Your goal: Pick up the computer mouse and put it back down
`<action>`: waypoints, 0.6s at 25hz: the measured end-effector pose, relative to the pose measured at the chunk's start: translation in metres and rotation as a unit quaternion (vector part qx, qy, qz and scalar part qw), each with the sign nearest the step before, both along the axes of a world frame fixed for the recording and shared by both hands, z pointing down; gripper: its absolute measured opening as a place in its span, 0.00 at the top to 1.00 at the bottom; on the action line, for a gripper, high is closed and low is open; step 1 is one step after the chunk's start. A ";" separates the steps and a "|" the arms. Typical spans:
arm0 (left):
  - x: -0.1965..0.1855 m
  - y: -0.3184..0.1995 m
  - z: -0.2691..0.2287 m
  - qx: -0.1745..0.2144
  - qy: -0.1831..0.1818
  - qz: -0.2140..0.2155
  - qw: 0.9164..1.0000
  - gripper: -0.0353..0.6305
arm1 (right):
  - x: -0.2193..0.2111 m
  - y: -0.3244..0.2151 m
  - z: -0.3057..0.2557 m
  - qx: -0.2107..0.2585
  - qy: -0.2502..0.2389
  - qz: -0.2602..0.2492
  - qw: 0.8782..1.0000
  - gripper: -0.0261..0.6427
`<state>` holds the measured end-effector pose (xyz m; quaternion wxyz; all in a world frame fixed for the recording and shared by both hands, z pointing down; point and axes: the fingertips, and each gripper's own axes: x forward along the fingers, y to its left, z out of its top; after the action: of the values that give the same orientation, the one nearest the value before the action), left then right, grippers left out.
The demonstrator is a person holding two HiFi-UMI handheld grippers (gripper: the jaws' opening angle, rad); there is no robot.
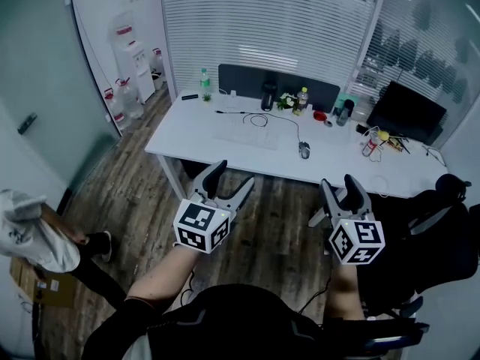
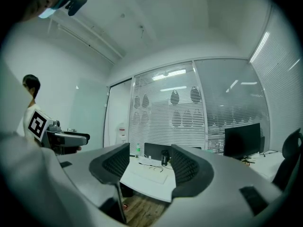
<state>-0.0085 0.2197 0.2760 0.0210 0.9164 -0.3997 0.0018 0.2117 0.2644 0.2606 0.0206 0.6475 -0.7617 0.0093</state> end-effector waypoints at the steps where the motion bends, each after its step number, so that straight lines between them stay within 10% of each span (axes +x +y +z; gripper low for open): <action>1: -0.002 -0.001 0.001 -0.001 0.001 0.001 1.000 0.49 | -0.003 -0.001 0.000 0.000 0.000 0.000 1.000 0.55; 15: -0.038 -0.012 0.012 -0.007 -0.001 0.041 0.999 0.48 | -0.044 -0.009 0.006 -0.004 0.002 0.029 1.000 0.52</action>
<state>-0.0468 0.2076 0.2880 0.0265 0.9319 -0.3618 0.0067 0.1673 0.2554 0.2669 0.0242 0.6691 -0.7427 0.0119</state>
